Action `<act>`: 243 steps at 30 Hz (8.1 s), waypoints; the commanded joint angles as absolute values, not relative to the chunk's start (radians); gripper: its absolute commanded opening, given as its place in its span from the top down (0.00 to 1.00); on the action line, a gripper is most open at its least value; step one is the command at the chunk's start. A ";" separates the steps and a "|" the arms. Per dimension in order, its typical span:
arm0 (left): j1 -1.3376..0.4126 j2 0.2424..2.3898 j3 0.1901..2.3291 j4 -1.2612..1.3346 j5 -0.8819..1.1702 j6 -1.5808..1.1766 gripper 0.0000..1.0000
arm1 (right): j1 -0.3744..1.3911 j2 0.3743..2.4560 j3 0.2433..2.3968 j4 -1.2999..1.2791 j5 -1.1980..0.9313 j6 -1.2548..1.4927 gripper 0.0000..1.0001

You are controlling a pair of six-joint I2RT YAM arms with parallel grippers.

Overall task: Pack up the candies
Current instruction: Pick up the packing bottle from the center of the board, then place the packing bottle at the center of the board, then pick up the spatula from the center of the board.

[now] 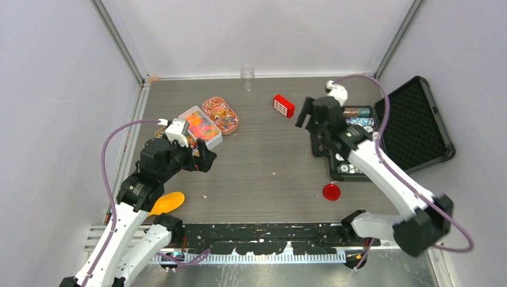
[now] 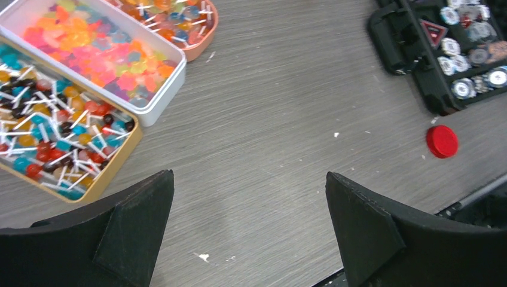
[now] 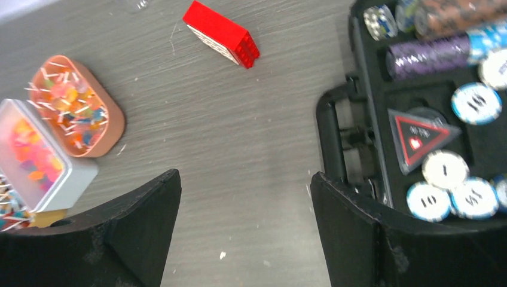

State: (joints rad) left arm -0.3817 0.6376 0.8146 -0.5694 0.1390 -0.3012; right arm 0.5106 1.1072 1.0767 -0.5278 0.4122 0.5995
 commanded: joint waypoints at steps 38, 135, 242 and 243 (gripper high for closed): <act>-0.403 1.992 1.723 0.133 -0.222 -0.301 0.08 | 0.496 0.910 1.192 -0.443 -0.020 0.509 0.16; -0.382 2.618 2.363 0.096 -0.060 -0.054 0.27 | 0.496 1.004 1.164 -0.399 0.084 0.439 0.16; -0.229 0.907 0.755 -1.351 -0.544 -1.745 0.23 | 0.496 0.672 0.966 -0.454 0.064 0.571 0.17; -0.219 0.909 0.739 -1.342 -0.536 -1.751 0.23 | 0.497 0.670 0.966 -0.455 0.064 0.569 0.17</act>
State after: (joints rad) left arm -0.2508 0.9157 0.7918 -1.3926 -0.5732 -1.6814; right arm 0.4999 0.6731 0.9665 -0.5064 0.0662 0.5571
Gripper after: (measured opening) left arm 0.765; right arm 0.834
